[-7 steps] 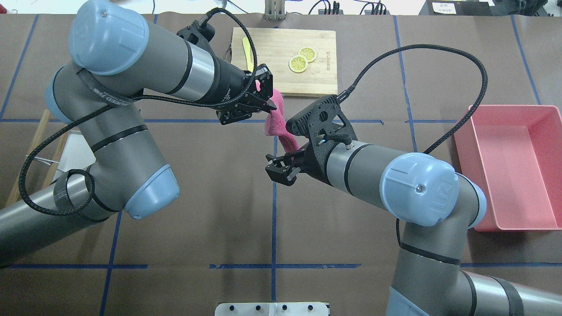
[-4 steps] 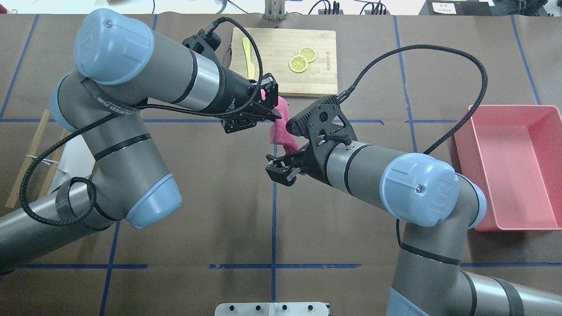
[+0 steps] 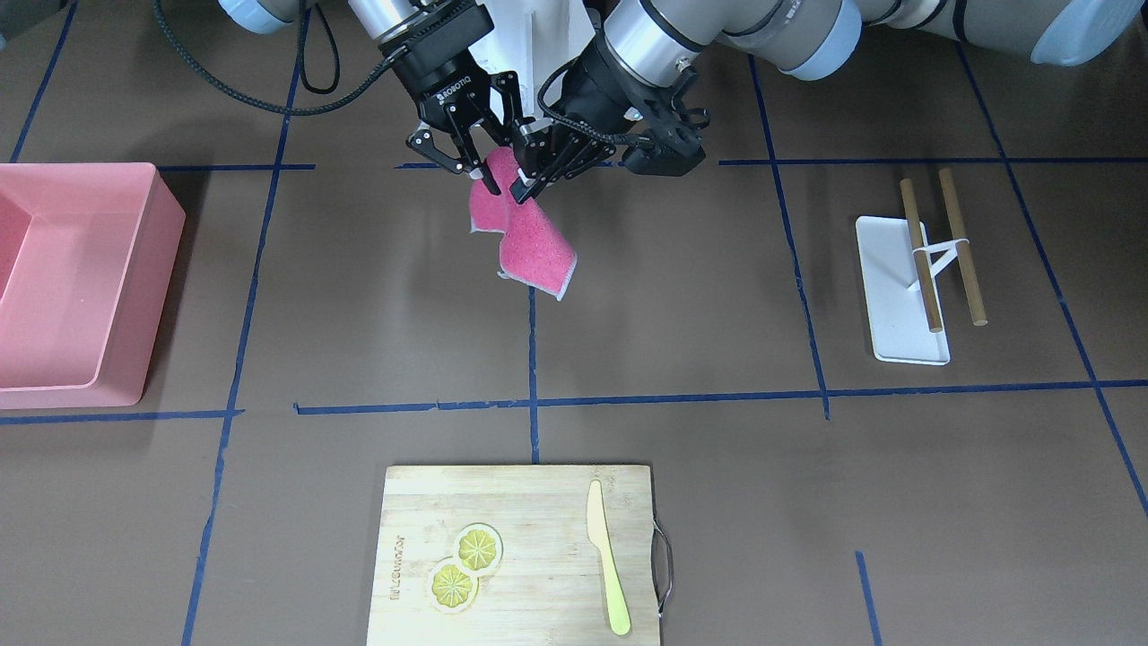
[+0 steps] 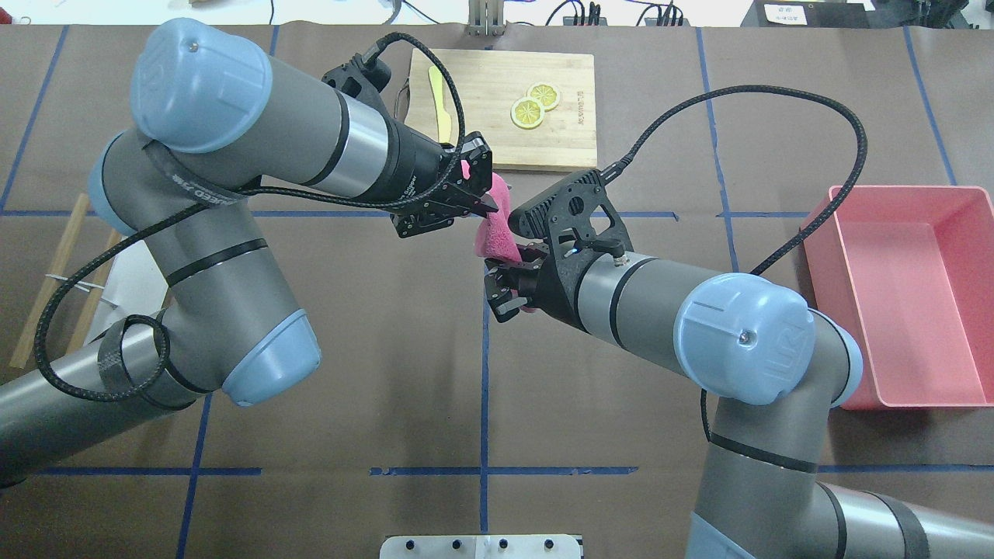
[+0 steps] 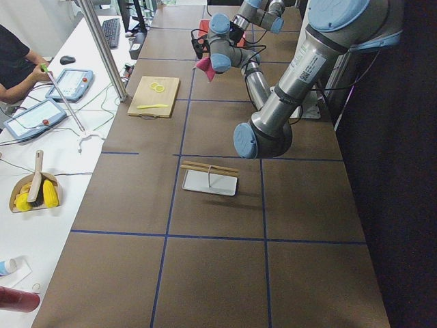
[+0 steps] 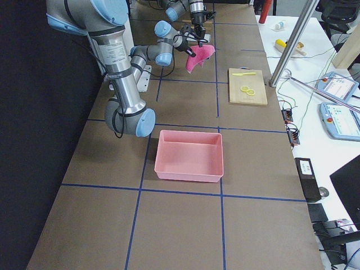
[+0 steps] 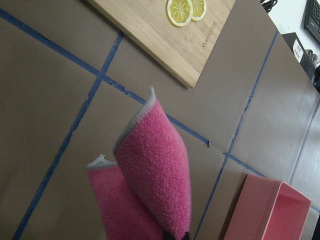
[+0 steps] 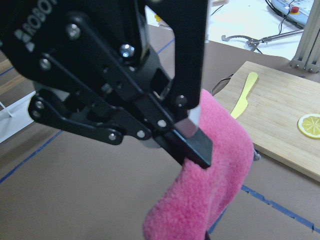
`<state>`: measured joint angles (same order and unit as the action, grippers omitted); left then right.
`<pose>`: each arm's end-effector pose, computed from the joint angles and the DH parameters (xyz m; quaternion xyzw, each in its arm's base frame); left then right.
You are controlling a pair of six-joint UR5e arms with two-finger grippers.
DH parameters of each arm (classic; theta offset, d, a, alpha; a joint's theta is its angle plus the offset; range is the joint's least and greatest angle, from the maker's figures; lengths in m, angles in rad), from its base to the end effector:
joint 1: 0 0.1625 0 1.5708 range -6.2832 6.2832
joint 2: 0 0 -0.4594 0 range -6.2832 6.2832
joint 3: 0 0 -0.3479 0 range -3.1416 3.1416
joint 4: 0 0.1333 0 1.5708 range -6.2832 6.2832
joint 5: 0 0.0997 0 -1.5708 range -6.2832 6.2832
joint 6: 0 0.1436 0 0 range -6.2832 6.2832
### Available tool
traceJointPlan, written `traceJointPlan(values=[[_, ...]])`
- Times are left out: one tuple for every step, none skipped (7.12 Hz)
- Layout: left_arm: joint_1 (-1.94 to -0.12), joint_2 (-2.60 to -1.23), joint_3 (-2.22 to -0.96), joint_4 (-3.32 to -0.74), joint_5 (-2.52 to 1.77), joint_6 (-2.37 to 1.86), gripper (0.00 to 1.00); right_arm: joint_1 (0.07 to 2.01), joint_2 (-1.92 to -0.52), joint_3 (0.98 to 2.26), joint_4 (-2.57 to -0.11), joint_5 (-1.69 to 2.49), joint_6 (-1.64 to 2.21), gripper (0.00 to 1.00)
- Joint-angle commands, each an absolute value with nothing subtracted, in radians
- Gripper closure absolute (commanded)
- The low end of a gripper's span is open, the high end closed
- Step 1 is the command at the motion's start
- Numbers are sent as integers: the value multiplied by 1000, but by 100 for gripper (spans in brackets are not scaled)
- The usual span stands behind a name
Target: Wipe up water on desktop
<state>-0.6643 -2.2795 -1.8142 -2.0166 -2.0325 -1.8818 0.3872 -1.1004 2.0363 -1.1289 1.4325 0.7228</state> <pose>0.4648 -0.4520 0.1518 -0.0624 0.6474 -0.2191 0.7273 -0.4730 -0.3582 0.2213 0.4107 -0.4861 -0.1331 0.7598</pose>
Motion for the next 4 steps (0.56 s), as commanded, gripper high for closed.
traceJointPlan(values=[[-664, -2278, -1815, -2019, -2033, -1881, 100, 387, -1100, 2037, -1129, 1434, 730, 100], [-664, -2278, -1815, -2019, -2033, -1879, 100, 387, -1100, 2037, -1129, 1434, 730, 100], [-664, -2276, -1815, -2019, -2033, -1879, 100, 387, -1100, 2039, -1129, 1434, 730, 100], [-664, -2276, -1815, -2019, -2033, -1879, 91, 387, -1100, 2043, -1131, 1436, 730, 100]])
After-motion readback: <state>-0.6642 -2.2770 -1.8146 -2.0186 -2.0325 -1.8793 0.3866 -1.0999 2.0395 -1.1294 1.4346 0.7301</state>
